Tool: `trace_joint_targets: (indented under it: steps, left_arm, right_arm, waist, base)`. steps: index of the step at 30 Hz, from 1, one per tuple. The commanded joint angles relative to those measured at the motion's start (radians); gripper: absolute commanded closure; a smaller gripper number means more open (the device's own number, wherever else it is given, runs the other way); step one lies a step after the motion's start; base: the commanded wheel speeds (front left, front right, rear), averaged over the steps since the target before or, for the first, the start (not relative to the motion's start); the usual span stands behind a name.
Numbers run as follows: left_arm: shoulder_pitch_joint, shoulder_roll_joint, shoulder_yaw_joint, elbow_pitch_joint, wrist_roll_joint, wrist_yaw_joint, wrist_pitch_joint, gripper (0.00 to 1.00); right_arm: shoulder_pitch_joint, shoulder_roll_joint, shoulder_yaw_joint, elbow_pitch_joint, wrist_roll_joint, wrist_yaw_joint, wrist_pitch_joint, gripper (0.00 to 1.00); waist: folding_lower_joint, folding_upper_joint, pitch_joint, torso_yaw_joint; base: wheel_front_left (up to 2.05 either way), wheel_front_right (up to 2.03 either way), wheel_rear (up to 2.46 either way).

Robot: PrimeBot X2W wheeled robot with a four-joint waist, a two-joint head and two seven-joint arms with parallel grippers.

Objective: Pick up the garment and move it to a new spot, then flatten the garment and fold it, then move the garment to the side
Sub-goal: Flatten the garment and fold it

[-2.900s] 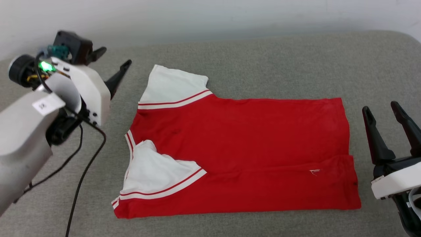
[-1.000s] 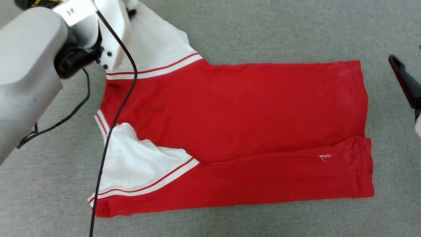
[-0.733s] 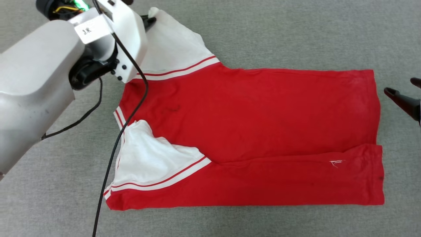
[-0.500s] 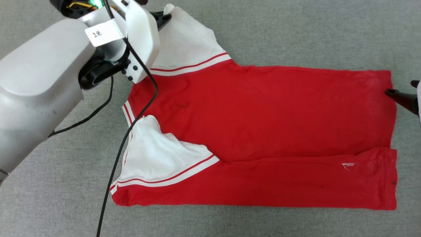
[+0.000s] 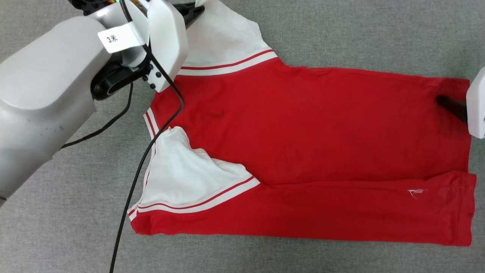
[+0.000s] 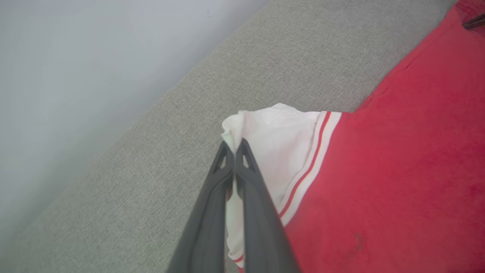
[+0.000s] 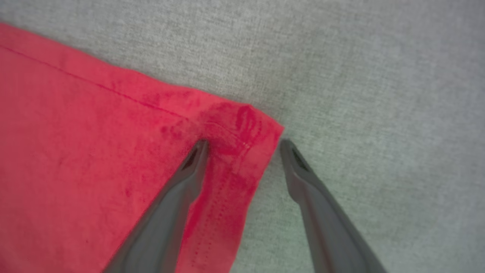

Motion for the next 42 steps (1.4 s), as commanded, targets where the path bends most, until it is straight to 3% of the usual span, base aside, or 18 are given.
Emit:
trace_joint_targets:
  steps: [1, 2, 3, 11, 21, 33, 42]
  left_arm:
    - [0.005, 0.003, -0.002, -0.002, -0.002, 0.000, -0.007, 1.00]
    - [0.006, 0.006, -0.002, -0.001, -0.002, 0.000, -0.010, 1.00]
    - [0.008, 0.008, -0.002, 0.000, -0.003, 0.000, -0.014, 1.00]
    - [0.058, 0.032, 0.000, 0.012, -0.016, 0.000, -0.072, 1.00]
    - [0.221, 0.077, -0.002, -0.071, -0.029, 0.050, -0.140, 1.00]
    - [0.473, 0.178, -0.004, -0.236, -0.085, 0.150, -0.177, 1.00]
    - [0.632, 0.216, -0.004, -0.289, -0.133, 0.201, -0.209, 1.00]
  right_arm:
    - [0.042, 0.041, 0.057, 0.039, 0.017, 0.003, -0.006, 0.00]
    - [0.038, 0.036, 0.063, 0.040, 0.015, 0.003, -0.032, 0.63]
    - [0.031, 0.030, 0.066, 0.043, 0.018, 0.003, -0.055, 1.00]
    - [0.020, -0.023, 0.090, 0.061, 0.045, 0.001, -0.258, 1.00]
    - [0.120, -0.064, 0.125, 0.032, 0.094, 0.001, -0.478, 1.00]
    - [0.298, -0.107, 0.125, -0.052, 0.116, 0.001, -0.592, 1.00]
    - [0.455, -0.125, 0.083, -0.133, 0.131, 0.001, -0.618, 1.00]
  waist:
    - [0.0002, -0.0001, -0.001, -0.002]
    - [0.0002, -0.0001, -0.002, -0.004]
    - [0.0002, -0.0001, -0.004, -0.005]
    - [0.0002, -0.0001, -0.068, -0.007]
    - [0.0002, -0.0001, -0.197, 0.009]
    - [0.0002, -0.0001, -0.295, 0.023]
    - [0.0002, -0.0001, -0.340, 0.024]
  base:
    - [0.00, 0.00, 0.00]
    - [0.00, 0.00, 0.00]
    - [0.00, 0.00, 0.00]
    - [0.00, 0.00, 0.00]
    - [0.00, 0.00, 0.00]
    - [0.00, 0.00, 0.00]
    - [0.00, 0.00, 0.00]
